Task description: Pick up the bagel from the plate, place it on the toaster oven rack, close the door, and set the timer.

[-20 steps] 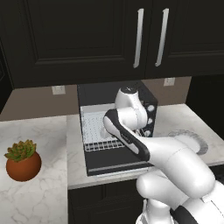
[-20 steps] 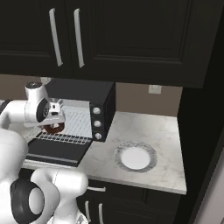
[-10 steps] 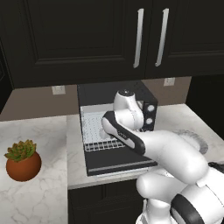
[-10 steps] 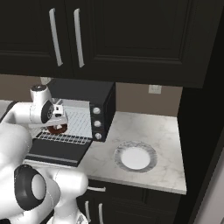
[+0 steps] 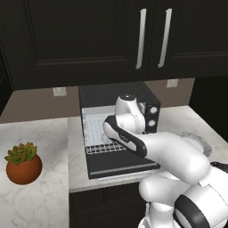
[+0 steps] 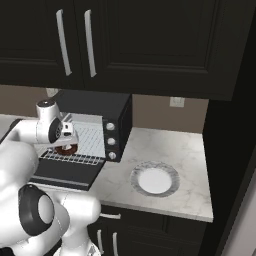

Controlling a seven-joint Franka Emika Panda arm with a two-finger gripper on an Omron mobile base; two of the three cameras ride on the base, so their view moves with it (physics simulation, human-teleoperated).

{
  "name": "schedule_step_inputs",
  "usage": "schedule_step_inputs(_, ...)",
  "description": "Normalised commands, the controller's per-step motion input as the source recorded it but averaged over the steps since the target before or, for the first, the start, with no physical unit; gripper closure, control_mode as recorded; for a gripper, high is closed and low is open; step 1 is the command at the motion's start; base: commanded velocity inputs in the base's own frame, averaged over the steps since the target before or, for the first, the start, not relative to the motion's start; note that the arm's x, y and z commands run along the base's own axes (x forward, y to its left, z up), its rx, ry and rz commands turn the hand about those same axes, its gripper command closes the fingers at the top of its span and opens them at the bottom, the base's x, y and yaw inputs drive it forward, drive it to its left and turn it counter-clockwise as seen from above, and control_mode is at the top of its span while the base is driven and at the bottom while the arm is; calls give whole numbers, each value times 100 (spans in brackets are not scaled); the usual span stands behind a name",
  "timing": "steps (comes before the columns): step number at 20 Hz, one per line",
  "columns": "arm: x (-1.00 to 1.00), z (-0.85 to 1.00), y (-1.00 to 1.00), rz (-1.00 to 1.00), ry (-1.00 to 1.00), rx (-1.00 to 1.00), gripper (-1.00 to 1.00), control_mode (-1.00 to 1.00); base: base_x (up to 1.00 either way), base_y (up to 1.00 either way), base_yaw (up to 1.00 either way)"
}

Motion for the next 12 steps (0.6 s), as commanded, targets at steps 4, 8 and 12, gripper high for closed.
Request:
schedule_step_inputs(4,6,-14,0,0,0,0,100,-100,0,0,0)
schedule_step_inputs(8,11,-4,0,0,0,0,100,-100,0,0,0)
schedule_step_inputs(12,3,0,6,0,0,0,-100,-100,0,0,0)
